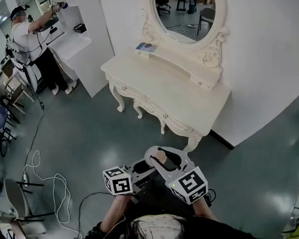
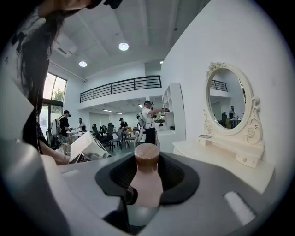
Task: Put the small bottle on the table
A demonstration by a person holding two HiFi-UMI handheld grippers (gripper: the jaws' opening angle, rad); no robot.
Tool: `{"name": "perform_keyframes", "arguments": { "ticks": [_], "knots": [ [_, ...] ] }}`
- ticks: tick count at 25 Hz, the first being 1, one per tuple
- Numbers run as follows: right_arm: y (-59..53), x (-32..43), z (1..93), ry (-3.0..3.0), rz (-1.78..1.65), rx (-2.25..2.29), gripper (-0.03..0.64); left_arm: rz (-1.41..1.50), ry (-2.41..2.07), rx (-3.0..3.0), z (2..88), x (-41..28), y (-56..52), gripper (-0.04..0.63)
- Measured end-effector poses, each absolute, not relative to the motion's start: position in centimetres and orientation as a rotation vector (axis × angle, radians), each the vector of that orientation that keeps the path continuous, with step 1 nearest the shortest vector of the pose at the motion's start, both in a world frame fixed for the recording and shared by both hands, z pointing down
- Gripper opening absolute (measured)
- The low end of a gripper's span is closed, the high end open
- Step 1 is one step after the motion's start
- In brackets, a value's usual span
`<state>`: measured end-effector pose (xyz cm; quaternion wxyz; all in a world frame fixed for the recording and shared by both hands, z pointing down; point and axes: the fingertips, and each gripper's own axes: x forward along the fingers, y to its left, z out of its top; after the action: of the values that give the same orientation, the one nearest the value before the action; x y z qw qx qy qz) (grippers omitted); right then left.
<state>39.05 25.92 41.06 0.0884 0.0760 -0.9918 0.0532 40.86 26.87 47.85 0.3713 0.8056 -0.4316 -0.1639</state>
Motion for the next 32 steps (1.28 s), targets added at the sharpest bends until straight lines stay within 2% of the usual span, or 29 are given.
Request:
{"name": "perform_keyframes", "arguments": {
  "ticks": [8, 15, 32],
  "knots": [
    [23.7, 36.5, 41.0, -2.951, 0.135, 0.191, 0.149, -0.442, -1.129, 2.063, 47.7, 38.4, 24.5, 0.261],
    [20.4, 31.4, 41.6, -2.929, 0.121, 0.194, 0.149, -0.47, -1.109, 2.055, 48.3, 33.4, 21.2, 0.261],
    [11.8, 10.2, 40.4, -2.916, 0.139, 0.277, 0.149, -0.434, -1.046, 2.08, 47.1, 12.1, 12.7, 0.261]
  ]
}}
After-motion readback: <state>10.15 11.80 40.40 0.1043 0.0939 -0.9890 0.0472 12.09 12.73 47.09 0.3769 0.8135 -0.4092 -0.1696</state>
